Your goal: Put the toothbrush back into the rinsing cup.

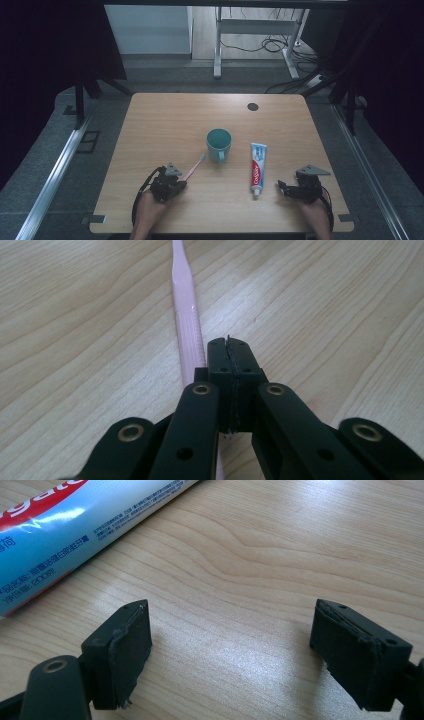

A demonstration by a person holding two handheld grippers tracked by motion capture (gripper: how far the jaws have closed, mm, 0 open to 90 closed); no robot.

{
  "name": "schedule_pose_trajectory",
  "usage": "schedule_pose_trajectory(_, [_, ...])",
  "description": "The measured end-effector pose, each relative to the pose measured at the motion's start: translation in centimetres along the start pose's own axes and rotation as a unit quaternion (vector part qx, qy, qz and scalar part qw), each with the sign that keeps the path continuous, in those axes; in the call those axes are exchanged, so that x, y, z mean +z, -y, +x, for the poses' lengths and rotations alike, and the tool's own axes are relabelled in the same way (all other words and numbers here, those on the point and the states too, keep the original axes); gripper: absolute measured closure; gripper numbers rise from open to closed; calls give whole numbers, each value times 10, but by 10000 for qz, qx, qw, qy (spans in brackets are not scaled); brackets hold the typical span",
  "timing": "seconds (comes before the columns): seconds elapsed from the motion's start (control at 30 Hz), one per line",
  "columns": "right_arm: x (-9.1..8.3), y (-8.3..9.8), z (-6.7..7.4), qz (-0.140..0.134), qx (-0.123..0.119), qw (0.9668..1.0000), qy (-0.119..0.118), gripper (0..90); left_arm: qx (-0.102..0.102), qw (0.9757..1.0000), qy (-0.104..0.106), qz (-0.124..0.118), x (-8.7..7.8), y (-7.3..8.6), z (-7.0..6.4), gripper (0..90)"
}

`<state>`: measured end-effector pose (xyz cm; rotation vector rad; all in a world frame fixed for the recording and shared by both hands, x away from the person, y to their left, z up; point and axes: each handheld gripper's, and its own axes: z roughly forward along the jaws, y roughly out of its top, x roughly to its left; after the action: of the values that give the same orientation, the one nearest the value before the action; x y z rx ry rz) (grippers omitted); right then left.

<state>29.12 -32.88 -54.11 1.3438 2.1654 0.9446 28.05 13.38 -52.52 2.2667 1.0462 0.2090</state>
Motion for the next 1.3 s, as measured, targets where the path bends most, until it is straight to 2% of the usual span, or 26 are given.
schedule_pose_trajectory(0.23, [0, 0, 0, 0, -2, 10000, 0, 166, -2, 10000, -32, -79, -5, -3, 1, 863])
schedule_pose_trajectory(0.43, [0, 0, 0, 0, -2, 10000, -1, 166, -15, 9999, -136, 30, -9, -8, 4, 785])
schedule_pose_trajectory(0.63, [0, 0, 0, 0, -3, 10000, -2, 165, -62, 9991, -222, 348, -7, -15, 9, 673])
schedule_pose_trajectory(0.77, [0, 0, 0, 1, -2, 10000, -2, 165, -89, 9980, -275, 561, -4, -23, 10, 649])
schedule_pose_trajectory(1.03, [0, 0, 0, 4, -12, 10000, -9, 164, -77, 9941, -293, 1042, 1, -44, 11, 611])
schedule_pose_trajectory(1.3, [0, 0, 0, 10, -2, 10000, -12, 164, -86, 9876, -285, 1542, 12, -65, 12, 607])
